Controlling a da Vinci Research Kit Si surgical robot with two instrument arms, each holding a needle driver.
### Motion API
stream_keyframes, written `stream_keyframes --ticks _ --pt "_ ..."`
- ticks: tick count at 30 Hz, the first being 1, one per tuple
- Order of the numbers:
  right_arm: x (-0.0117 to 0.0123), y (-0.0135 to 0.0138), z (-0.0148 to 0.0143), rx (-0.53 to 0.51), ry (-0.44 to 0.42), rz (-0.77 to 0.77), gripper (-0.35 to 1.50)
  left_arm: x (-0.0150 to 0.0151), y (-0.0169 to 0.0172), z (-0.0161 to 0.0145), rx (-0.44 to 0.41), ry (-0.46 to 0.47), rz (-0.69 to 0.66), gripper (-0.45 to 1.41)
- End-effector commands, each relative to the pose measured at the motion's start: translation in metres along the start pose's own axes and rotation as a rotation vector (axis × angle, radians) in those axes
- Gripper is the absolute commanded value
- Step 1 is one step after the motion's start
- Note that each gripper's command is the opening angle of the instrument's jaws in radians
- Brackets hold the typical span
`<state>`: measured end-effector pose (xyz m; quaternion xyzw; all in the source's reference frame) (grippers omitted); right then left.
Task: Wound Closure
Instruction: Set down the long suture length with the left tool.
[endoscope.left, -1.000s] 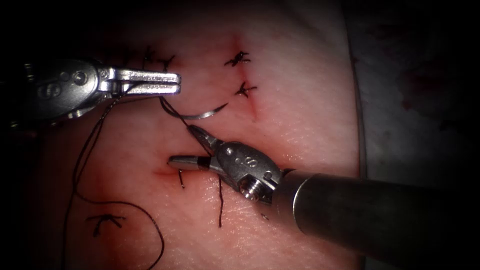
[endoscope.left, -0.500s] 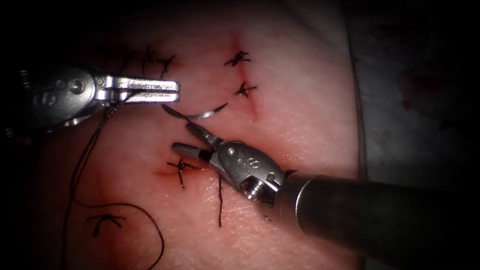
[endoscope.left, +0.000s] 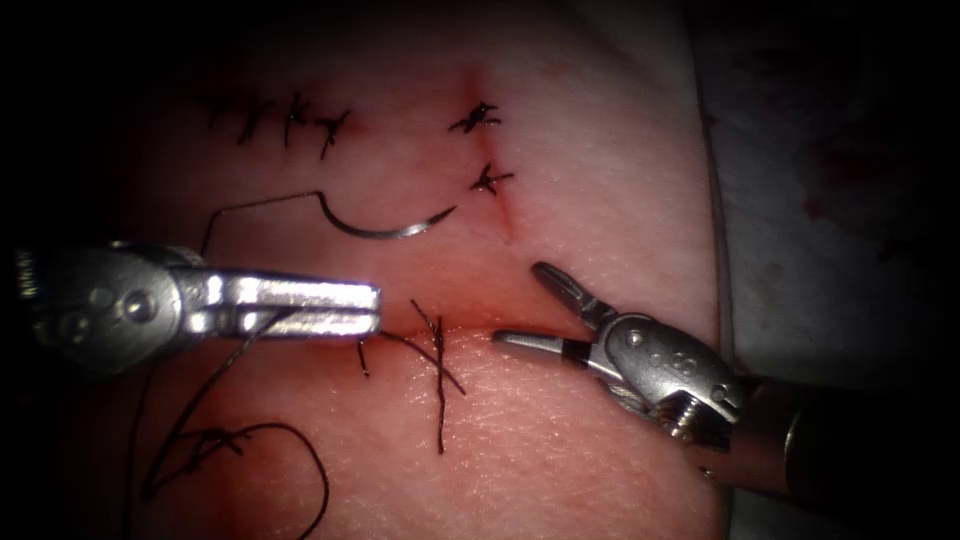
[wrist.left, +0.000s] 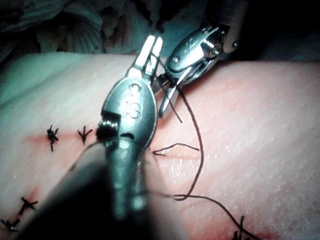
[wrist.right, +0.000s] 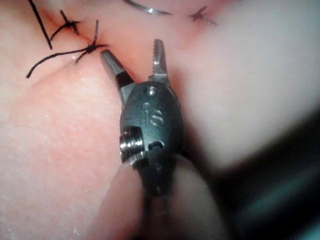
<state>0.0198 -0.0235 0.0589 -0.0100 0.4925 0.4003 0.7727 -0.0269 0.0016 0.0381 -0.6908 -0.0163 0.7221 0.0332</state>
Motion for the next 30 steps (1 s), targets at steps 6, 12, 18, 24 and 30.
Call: stream_keyframes --ticks 6,12,18,24,30 --pt "-0.0008 0.0045 -0.0047 -0.057 0.017 0.002 1.35 -0.0001 0.0054 0.0048 -0.035 0.064 0.026 -0.45" --pt "-0.0008 0.0062 -0.0062 -0.109 0.018 0.004 1.3 -0.0015 0.0112 0.011 -0.111 0.1 0.023 -0.45" --pt "-0.0009 0.0065 -0.0055 -0.124 0.015 0.005 1.28 -0.0027 0.0148 0.0155 -0.196 0.119 -0.063 0.29" --pt "-0.0013 0.0058 -0.0043 -0.126 0.024 0.002 1.3 -0.0037 0.0152 0.0166 -0.285 0.01 -0.326 1.4" --pt "-0.0019 0.0048 -0.0031 -0.134 0.036 -0.004 1.35 -0.0047 0.0123 0.0136 -0.21 -0.05 -0.435 1.4"
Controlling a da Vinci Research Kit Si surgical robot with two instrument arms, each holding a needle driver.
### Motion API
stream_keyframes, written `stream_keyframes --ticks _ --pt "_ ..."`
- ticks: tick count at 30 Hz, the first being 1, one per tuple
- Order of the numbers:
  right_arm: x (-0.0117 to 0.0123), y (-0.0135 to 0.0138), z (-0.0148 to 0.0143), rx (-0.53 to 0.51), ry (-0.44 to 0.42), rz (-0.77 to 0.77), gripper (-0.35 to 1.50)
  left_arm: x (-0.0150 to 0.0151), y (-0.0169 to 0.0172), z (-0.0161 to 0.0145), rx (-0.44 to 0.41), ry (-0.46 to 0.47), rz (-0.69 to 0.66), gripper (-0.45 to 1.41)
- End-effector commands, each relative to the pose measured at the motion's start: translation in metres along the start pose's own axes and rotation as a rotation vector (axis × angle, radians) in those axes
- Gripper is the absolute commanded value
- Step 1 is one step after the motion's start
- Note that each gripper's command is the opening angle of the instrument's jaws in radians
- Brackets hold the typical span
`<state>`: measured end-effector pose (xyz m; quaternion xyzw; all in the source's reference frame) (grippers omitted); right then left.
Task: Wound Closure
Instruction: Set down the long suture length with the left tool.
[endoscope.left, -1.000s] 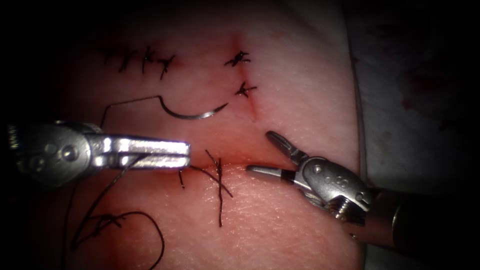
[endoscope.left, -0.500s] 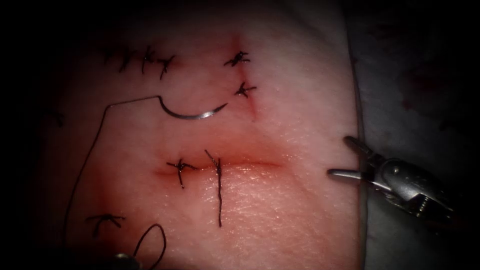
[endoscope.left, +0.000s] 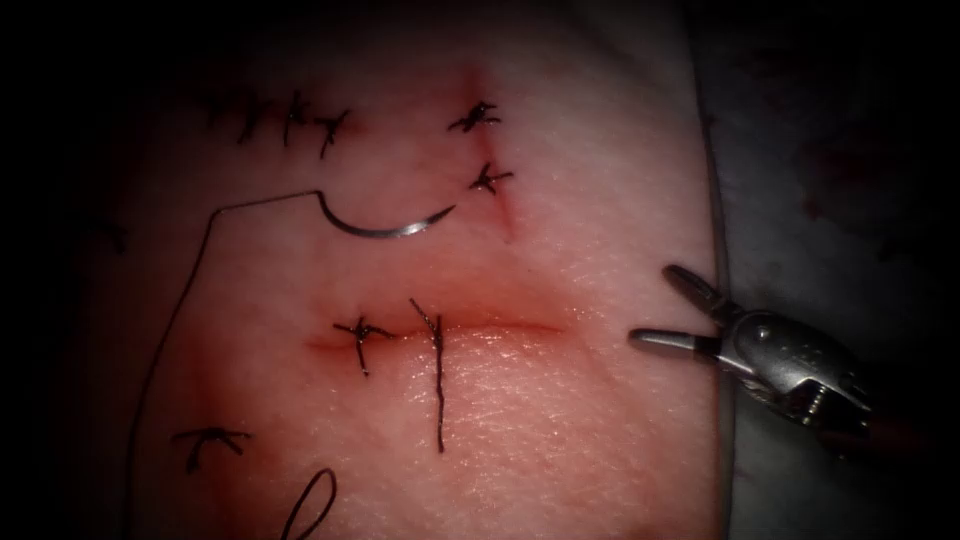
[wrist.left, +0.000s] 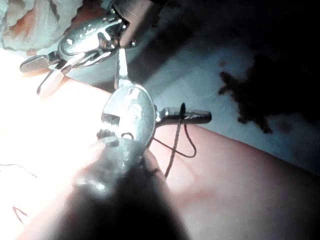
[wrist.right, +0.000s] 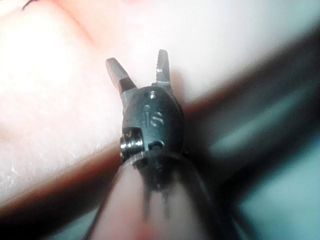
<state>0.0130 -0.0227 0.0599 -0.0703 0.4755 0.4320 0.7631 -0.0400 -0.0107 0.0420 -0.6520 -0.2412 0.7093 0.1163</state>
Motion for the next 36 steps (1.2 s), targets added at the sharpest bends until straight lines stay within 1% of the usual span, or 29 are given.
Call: stream_keyframes --ticks 1,4,5,6,7,8,9,12,14,16,18,23,24,26,28,31,34,36 --pt "-0.0005 -0.0007 0.0012 0.006 0.004 -0.002 1.35 -0.0002 -0.0009 -0.0001 0.012 0.0 -0.023 1.4" --pt "-0.0006 -0.001 0.0015 0.009 0.001 -0.003 1.35 0.001 -0.0028 -0.0025 0.05 -0.011 -0.056 1.38" --pt "-0.0006 -0.001 0.0015 0.009 0.001 -0.003 1.35 0.0014 -0.0033 -0.0032 0.065 -0.015 -0.067 1.3" --pt "-0.0005 -0.0011 0.0015 0.009 0.001 -0.003 1.37 0.0019 -0.004 -0.0041 0.087 -0.029 -0.041 1.28" --pt "-0.0005 -0.0011 0.0015 0.009 0.001 -0.002 1.37 0.0022 -0.0045 -0.0048 0.104 -0.047 0.023 1.28" --pt "-0.0005 -0.0011 0.0014 0.009 0.001 -0.002 1.37 0.0025 -0.005 -0.0055 0.126 -0.064 0.046 1.28" --pt "-0.0005 -0.0012 0.0014 0.009 0.001 -0.002 1.37 0.0028 -0.0056 -0.0065 0.162 -0.088 0.052 1.28" --pt "-0.0004 -0.0014 0.0012 0.009 0.001 -0.002 1.37 0.003 -0.0071 -0.0084 0.236 -0.154 0.086 1.18" --pt "-0.0004 -0.0017 0.001 0.012 0.002 -0.002 1.37 0.0021 -0.0077 -0.0097 0.282 -0.205 0.104 1.08" --pt "-0.0003 -0.0018 0.001 0.028 0.007 -0.002 1.32 0.0012 -0.0078 -0.0102 0.293 -0.239 0.131 0.98" --pt "-0.0003 -0.0018 0.0012 0.029 0.007 -0.001 1.32 -0.0001 -0.008 -0.0106 0.299 -0.282 0.148 0.88" --pt "-0.0002 -0.002 0.0015 0.028 0.008 0.0 1.33 -0.0035 -0.0087 -0.0107 0.254 -0.383 0.166 0.84" --pt "-0.0002 -0.0021 0.0016 0.03 0.009 0.0 1.33 -0.0041 -0.0088 -0.0107 0.242 -0.386 0.169 0.81" --pt "-0.0001 -0.0023 0.0018 0.035 0.012 0.001 1.33 -0.0048 -0.009 -0.0109 0.217 -0.366 0.173 0.64" --pt "-0.0001 -0.0025 0.0019 0.033 0.012 0.001 1.35 -0.0052 -0.0094 -0.011 0.2 -0.326 0.179 0.64" --pt "0.0 -0.0028 0.0018 0.035 0.013 0.001 1.35 -0.005 -0.0097 -0.0116 0.229 -0.267 0.188 0.64" --pt "0.0 -0.0031 0.0014 0.04 0.014 0.001 1.35 -0.0037 -0.0099 -0.0124 0.27 -0.202 0.225 0.66" --pt "0.0 -0.0034 0.0011 0.044 0.015 0.001 1.35 -0.0025 -0.0098 -0.0129 0.276 -0.184 0.229 0.63"
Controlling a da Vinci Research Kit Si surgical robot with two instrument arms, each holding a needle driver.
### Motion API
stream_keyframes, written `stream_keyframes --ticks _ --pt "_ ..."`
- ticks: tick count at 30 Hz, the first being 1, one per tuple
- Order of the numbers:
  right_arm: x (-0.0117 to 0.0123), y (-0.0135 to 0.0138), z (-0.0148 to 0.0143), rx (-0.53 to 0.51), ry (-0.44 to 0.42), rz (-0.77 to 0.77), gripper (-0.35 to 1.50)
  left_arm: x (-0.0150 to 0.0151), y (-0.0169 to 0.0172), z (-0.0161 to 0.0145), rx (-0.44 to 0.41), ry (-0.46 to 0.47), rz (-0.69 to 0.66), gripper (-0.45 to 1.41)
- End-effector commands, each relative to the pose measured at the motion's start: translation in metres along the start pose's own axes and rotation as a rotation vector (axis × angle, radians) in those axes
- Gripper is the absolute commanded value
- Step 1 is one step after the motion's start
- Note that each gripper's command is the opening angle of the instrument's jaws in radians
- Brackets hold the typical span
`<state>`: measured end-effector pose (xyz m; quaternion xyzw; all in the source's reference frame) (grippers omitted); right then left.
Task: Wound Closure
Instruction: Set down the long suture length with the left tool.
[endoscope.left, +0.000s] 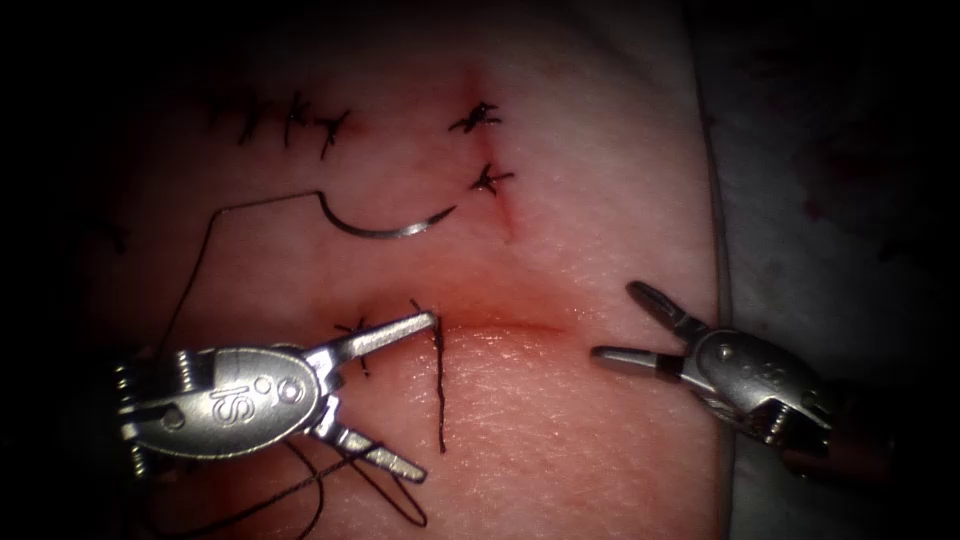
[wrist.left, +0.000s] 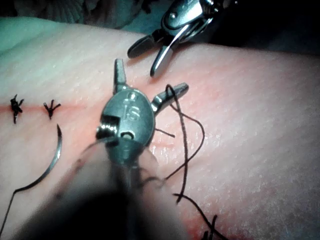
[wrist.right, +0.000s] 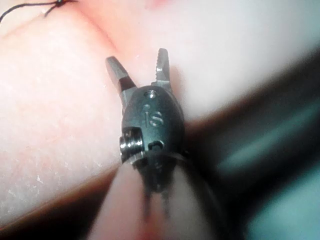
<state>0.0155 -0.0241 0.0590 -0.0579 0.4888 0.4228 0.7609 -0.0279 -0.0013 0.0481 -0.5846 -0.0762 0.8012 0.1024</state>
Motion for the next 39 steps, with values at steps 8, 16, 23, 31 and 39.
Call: stream_keyframes --ticks 8,16,23,31,39 --pt "0.0008 0.0003 0.0001 0.033 0.0 0.009 1.26 0.0076 0.0015 0.0075 -0.035 0.09 0.088 0.59" --pt "0.0035 0.005 -0.0044 0.013 -0.06 -0.037 1.23 0.0135 0.0026 0.0162 -0.088 0.185 0.146 0.59" --pt "0.0072 0.0122 -0.0096 -0.029 -0.082 -0.066 1.23 0.0137 0.0039 0.0213 -0.164 0.227 0.201 0.27" --pt "0.0098 0.0185 -0.0131 -0.167 -0.149 -0.248 1.16 0.005 0.008 0.0244 -0.241 0.207 0.235 0.12" --pt "0.0102 0.0177 -0.0115 -0.196 -0.06 -0.148 1.37 -0.0074 0.0099 0.0268 -0.289 0.06 0.171 0.21"
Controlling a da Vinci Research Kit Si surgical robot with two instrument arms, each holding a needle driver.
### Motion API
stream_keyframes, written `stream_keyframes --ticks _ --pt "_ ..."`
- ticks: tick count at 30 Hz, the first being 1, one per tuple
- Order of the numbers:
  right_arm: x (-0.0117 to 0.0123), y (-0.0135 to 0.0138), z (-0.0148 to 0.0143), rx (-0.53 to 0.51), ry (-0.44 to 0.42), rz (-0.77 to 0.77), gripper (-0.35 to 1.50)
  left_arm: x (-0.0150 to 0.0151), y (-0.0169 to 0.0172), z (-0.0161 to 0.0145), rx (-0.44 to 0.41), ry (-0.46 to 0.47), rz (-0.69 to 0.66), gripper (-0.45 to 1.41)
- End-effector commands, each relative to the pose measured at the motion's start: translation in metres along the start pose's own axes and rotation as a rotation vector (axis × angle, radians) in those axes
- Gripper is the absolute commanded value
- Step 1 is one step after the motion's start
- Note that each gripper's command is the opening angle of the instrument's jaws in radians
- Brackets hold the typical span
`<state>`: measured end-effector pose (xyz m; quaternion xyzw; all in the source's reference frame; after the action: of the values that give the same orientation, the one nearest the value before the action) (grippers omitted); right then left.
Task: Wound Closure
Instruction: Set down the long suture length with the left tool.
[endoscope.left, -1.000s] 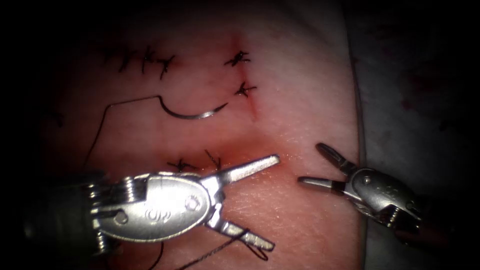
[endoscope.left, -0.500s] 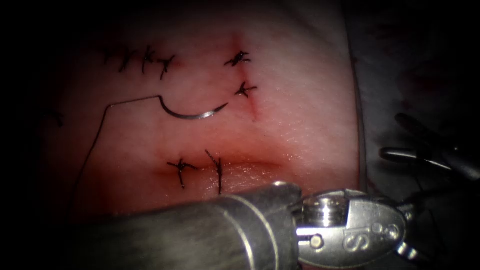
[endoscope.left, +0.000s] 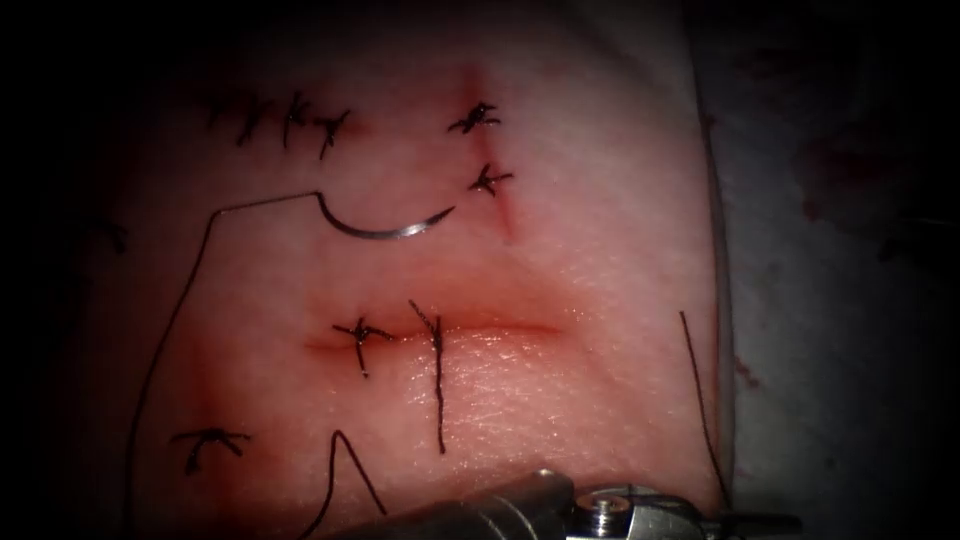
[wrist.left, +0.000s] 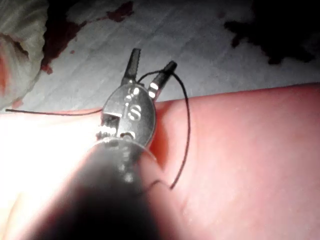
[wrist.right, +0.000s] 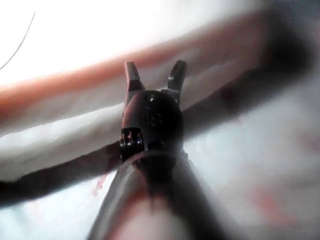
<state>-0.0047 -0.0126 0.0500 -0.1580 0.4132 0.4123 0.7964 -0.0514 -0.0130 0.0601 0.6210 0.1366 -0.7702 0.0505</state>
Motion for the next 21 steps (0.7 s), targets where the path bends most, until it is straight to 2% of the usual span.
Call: stream_keyframes --ticks 1,5,11,16,21 --pt "-0.0001 -0.002 0.0016 0.012 0.014 0.006 1.37 -0.0028 -0.0004 0.0001 -0.014 -0.05 -0.034 0.24" --pt "-0.0001 -0.0044 0.0023 0.031 0.044 0.031 1.37 -0.0069 -0.001 -0.0025 -0.019 -0.152 -0.058 0.27" --pt "-0.0003 -0.008 0.0033 0.072 0.046 0.036 1.37 -0.0096 -0.001 -0.0082 -0.007 -0.235 -0.078 0.31" --pt "-0.0005 -0.01 0.0042 0.09 0.051 0.033 1.37 -0.01 -0.001 -0.0137 0.022 -0.263 -0.116 0.32" --pt "-0.0008 -0.0109 0.0043 0.101 0.048 0.037 1.37 -0.0075 -0.0015 -0.0163 0.032 -0.272 -0.132 0.34"
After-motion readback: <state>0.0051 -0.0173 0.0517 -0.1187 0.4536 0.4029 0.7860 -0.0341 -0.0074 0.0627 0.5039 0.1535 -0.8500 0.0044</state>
